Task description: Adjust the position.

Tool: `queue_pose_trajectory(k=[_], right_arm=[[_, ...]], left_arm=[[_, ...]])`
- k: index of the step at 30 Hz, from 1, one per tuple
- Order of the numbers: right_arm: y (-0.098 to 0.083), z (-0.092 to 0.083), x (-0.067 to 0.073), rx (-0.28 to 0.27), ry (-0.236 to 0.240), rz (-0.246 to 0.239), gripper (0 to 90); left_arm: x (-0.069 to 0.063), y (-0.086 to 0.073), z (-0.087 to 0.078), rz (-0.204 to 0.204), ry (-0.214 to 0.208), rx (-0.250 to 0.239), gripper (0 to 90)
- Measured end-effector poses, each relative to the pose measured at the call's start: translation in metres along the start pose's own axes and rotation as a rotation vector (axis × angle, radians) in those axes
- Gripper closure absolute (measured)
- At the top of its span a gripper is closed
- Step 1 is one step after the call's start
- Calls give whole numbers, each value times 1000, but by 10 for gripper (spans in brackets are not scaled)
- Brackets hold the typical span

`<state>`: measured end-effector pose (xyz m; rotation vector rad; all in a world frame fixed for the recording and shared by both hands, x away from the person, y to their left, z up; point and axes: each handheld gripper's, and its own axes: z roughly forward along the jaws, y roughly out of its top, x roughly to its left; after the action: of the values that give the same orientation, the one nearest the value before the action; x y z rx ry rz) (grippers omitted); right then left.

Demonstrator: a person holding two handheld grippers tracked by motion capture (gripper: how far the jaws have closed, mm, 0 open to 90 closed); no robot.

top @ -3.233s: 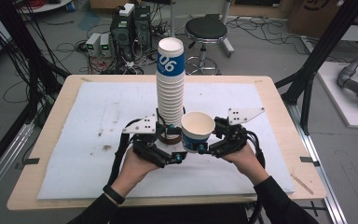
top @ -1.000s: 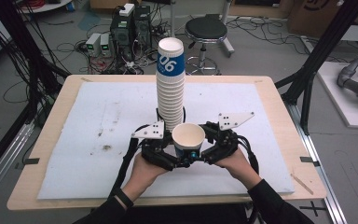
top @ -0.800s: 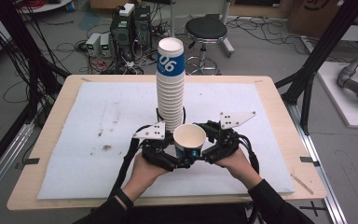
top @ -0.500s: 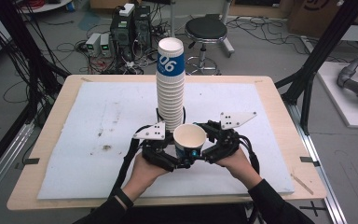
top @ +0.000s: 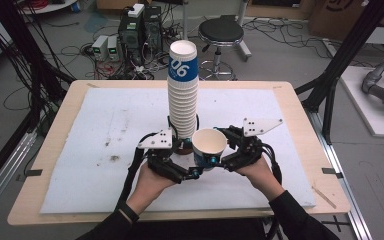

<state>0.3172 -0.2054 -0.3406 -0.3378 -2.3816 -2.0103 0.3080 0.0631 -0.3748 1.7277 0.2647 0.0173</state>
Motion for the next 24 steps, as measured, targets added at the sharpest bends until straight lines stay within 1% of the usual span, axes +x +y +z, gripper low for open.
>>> queue_pose_trajectory(k=[6, 10, 12, 21, 24], right_arm=[[1, -7, -3, -13, -25, -4, 208], [1, -11, -5, -13, -38, 1, 208], [1, -12, -6, -15, -42, -6, 208], [1, -17, -8, -16, -63, -7, 208], [1, -19, -9, -17, -70, -4, 208]], left_arm=[[2, 2, -11, 4, 27, -19, 152], [3, 3, -18, 12, 43, -17, 152], [3, 3, -22, 13, 55, -20, 152], [3, 3, -38, 33, 89, -26, 152], [3, 3, -45, 41, 111, -21, 152]])
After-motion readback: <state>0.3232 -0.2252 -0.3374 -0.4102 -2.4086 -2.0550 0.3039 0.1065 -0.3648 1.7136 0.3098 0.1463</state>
